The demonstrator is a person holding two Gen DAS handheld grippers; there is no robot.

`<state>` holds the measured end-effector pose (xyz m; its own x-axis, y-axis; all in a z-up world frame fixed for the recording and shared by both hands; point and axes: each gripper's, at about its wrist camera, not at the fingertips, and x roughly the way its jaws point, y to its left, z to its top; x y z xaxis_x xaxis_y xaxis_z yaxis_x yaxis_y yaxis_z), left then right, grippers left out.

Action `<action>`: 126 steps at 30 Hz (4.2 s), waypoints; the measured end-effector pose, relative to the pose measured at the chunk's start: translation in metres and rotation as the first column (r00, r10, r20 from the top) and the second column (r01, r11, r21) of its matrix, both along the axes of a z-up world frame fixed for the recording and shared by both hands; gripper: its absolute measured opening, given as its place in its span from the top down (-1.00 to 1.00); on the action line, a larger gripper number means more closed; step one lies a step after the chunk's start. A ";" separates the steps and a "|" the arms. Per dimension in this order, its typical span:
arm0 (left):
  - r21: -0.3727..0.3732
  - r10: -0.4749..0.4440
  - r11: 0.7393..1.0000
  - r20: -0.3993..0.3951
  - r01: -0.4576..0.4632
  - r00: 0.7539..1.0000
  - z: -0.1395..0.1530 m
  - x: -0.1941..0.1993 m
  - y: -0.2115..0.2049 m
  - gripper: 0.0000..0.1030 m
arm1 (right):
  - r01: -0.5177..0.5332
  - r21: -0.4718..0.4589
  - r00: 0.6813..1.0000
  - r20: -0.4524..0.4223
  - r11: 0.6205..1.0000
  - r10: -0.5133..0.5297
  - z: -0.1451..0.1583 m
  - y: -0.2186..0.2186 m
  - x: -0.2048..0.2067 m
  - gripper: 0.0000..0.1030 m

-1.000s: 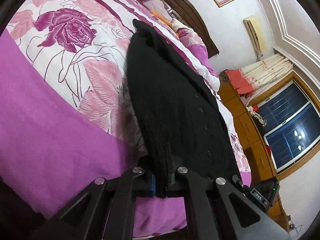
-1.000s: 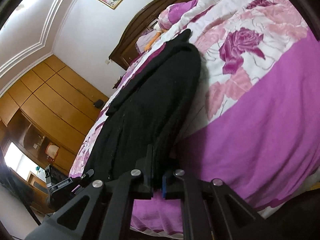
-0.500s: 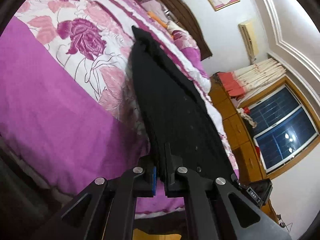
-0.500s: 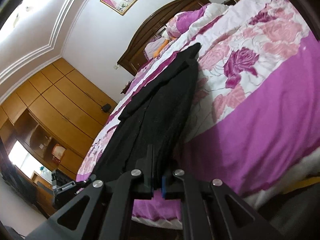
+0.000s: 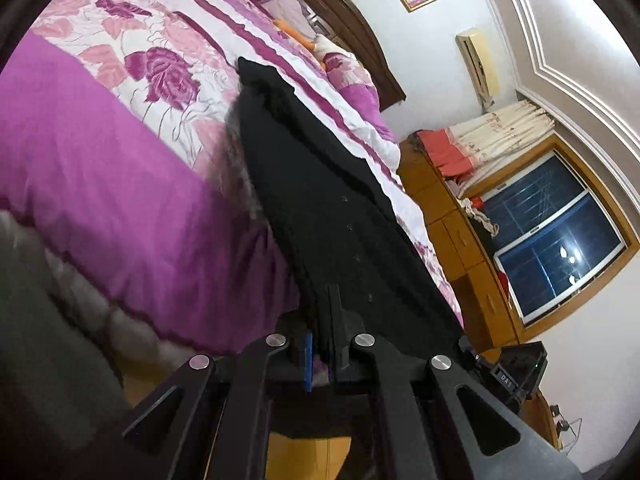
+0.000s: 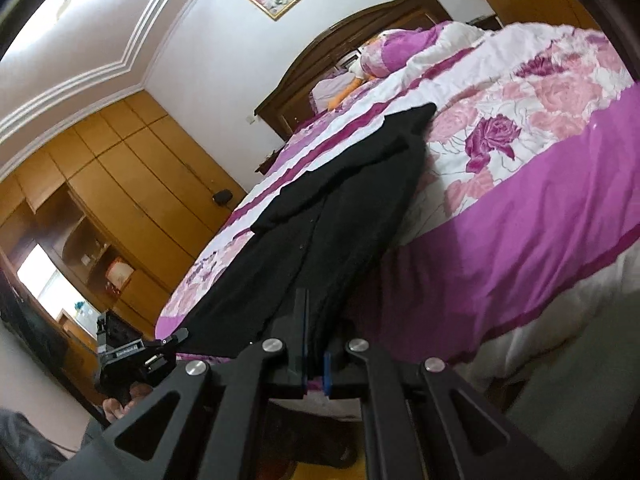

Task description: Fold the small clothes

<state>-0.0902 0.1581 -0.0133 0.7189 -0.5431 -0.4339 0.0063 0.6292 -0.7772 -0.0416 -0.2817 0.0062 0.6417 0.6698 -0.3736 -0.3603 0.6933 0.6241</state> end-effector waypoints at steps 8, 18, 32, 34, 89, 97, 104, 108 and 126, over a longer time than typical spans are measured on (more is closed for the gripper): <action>-0.024 -0.014 1.000 -0.001 0.014 1.000 0.002 0.021 0.007 1.00 | 0.011 0.071 1.000 -0.001 0.997 -0.011 0.002 -0.018 0.003 0.91; -0.006 -0.018 1.000 0.083 0.019 0.996 0.072 0.123 0.019 1.00 | 0.020 0.283 1.000 -0.007 0.959 -0.019 0.039 -0.014 0.112 0.90; 0.027 0.015 1.000 -0.015 -0.015 1.000 0.034 0.354 0.051 1.00 | 0.052 0.238 0.991 -0.136 0.970 -0.019 0.015 0.015 0.374 0.90; 0.001 0.032 0.999 -0.038 -0.032 0.999 0.014 0.384 0.057 1.00 | 0.070 0.231 0.984 -0.174 0.970 -0.029 -0.001 0.020 0.402 0.90; 0.568 0.192 0.811 -0.036 -0.138 0.981 0.020 0.311 0.025 1.00 | 0.176 -0.326 0.976 -0.067 0.929 -0.208 -0.004 0.004 0.337 0.71; 0.581 0.184 0.797 0.024 -0.164 0.983 0.044 0.296 0.013 0.94 | 0.129 0.118 0.971 -0.217 0.985 -0.101 -0.031 -0.070 0.346 -0.51; 0.571 0.157 0.801 0.086 -0.178 0.984 0.057 0.293 -0.008 0.94 | -0.101 0.010 0.975 -0.197 0.995 0.101 -0.041 -0.036 0.381 -0.55; 0.591 0.140 0.791 0.074 -0.156 0.987 0.059 0.300 -0.019 0.94 | -0.142 0.025 0.971 -0.189 0.990 0.144 -0.043 -0.020 0.405 -0.61; 0.350 0.197 0.898 0.218 -0.265 0.956 0.030 0.281 0.007 0.94 | -0.098 0.055 0.958 -0.264 0.994 0.109 -0.058 -0.013 0.417 0.79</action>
<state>0.1910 0.1653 0.0170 0.8860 -0.1761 -0.4289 -0.0623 0.8715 -0.4865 0.3749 -0.2948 -0.0515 0.4491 0.7455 -0.4925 -0.2452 0.6329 0.7344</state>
